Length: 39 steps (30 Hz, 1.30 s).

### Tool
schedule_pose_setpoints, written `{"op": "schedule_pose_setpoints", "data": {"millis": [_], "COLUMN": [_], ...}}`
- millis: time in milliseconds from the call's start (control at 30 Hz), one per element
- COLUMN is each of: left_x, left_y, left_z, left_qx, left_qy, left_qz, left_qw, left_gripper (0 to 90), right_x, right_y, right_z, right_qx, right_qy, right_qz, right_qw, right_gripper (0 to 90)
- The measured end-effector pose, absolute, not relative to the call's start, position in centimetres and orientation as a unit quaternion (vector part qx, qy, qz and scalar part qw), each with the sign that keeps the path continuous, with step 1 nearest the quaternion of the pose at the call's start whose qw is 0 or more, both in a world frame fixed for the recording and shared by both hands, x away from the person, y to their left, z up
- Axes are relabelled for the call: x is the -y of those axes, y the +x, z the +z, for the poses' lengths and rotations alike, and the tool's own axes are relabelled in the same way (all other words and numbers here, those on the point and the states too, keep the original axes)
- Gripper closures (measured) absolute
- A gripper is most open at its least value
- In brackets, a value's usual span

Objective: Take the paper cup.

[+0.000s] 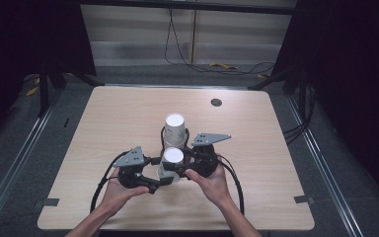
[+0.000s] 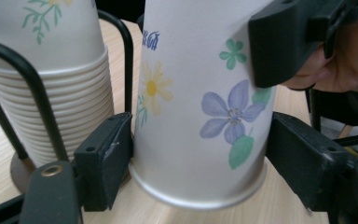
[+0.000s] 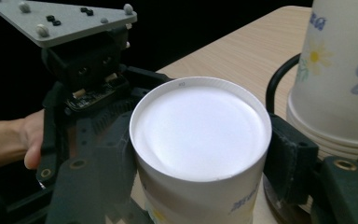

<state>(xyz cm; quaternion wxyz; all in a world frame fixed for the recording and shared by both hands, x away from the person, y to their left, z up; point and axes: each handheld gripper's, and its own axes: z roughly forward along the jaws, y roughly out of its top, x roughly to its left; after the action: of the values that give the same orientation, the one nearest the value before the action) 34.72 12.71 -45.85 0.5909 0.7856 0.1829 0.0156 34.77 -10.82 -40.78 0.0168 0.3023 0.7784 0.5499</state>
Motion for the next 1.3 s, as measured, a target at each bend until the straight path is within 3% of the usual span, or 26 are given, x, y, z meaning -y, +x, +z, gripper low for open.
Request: {"op": "schedule_pose_setpoints", "data": {"millis": [433, 833, 1067, 1300], "left_x": [-12.5, -12.8, -12.98, -13.27], "left_y": [34.62, 34.59, 34.67, 34.84], "left_z": [-46.15, -45.93, -45.93, -46.0], "left_qx": [-0.183, -0.171, -0.173, -0.174], "left_qy": [0.788, 0.788, 0.792, 0.798], "left_qz": [0.014, 0.018, 0.015, 0.009], "left_qw": [0.588, 0.592, 0.586, 0.577], "left_gripper": [18.3, 26.6, 27.1, 27.6], "right_x": [10.02, 10.07, 10.08, 10.46], "right_y": [34.55, 34.56, 34.75, 34.74], "right_z": [-40.87, -40.68, -40.78, -40.54], "right_qx": [-0.777, -0.775, -0.773, -0.771], "right_qy": [0.297, 0.295, 0.303, 0.302], "right_qz": [0.556, 0.559, 0.557, 0.56], "right_qw": [0.006, 0.004, -0.002, 0.001], "right_gripper": [35.3, 33.1, 20.3, 19.4]}}
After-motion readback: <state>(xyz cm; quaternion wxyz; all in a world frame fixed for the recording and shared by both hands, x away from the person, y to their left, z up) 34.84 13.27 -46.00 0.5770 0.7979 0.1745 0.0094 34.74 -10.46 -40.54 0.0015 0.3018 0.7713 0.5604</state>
